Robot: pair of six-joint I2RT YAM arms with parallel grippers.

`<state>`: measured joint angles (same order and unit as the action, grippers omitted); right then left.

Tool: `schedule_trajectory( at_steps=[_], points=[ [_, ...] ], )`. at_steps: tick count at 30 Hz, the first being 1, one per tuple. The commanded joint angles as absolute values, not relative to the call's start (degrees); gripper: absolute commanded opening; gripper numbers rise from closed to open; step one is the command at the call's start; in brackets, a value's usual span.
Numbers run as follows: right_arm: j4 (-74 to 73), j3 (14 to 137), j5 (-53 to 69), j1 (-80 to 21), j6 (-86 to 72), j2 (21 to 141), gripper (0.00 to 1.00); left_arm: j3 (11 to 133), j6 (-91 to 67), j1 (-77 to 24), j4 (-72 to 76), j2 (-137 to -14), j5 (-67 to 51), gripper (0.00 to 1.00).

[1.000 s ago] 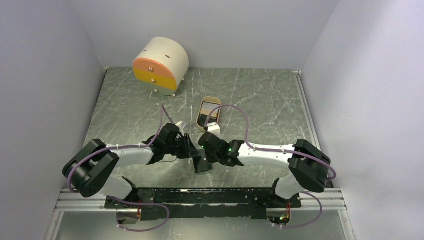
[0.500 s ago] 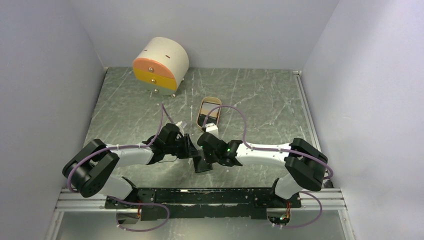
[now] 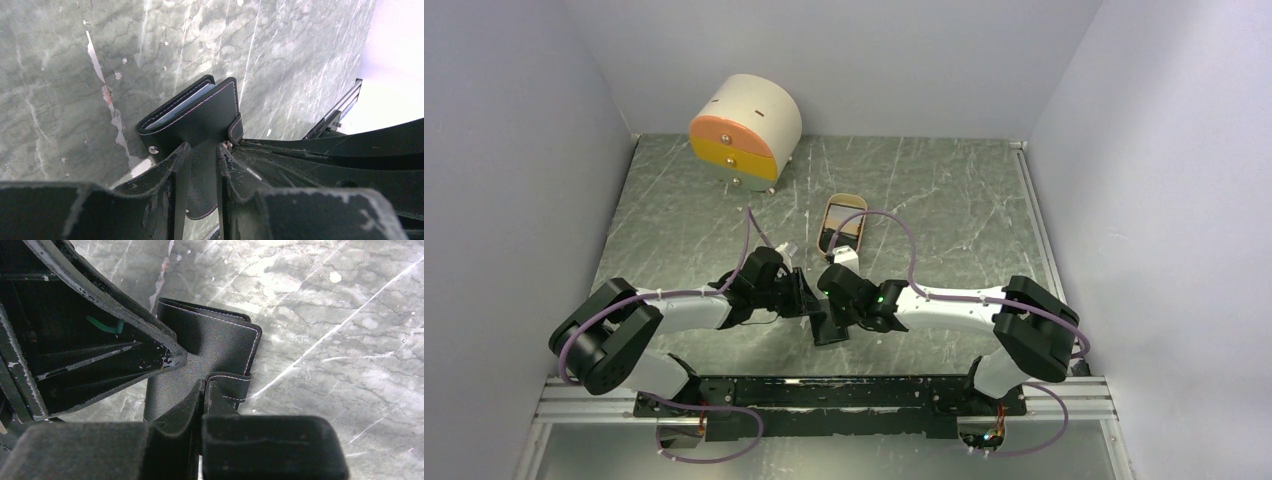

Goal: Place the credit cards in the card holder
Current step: Close the card holder at the center of the board.

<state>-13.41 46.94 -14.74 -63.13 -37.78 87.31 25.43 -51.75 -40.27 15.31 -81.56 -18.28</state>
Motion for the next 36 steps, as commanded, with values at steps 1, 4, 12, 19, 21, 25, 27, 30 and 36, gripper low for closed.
schedule_trajectory(
  at_steps=[1, 4, 12, 19, 21, 25, 27, 30, 36],
  points=[
    [-11.08, 47.12, -13.37, -63.91, -37.97, 88.21, 0.00, 24.52, -51.44, -40.43, 14.66, -81.99, -20.25, 0.30],
    [-11.33, 47.37, -13.67, -64.08, -38.02, 89.03, 0.00, 24.61, -51.42, -40.45, 14.58, -82.09, -20.41, 0.31],
    [-11.93, 47.49, -13.68, -64.33, -37.97, 90.05, 0.00, 24.18, -51.76, -40.48, 14.80, -81.74, -20.23, 0.30],
    [-12.19, 47.98, -12.83, -65.00, -37.78, 89.68, 0.00, 24.18, -51.86, -40.53, 15.27, -82.08, -20.36, 0.30],
    [-12.03, 48.03, -12.66, -65.21, -37.88, 89.42, 0.00, 24.00, -52.01, -40.52, 15.50, -82.16, -20.45, 0.30],
    [-12.96, 48.54, -13.04, -65.65, -37.81, 89.65, 0.00, 24.04, -52.03, -40.60, 15.63, -82.53, -20.67, 0.30],
    [-12.93, 48.58, -13.14, -65.71, -37.71, 89.91, 0.00, 23.98, -51.99, -40.64, 15.45, -82.17, -20.40, 0.30],
    [-13.06, 48.81, -12.82, -65.88, -37.62, 90.41, 0.00, 23.67, -52.11, -40.64, 15.64, -81.83, -20.33, 0.30],
    [-13.88, 49.74, -13.34, -66.32, -37.17, 90.68, 0.00, 23.71, -52.08, -40.65, 15.99, -82.29, -20.39, 0.30]
  ],
)
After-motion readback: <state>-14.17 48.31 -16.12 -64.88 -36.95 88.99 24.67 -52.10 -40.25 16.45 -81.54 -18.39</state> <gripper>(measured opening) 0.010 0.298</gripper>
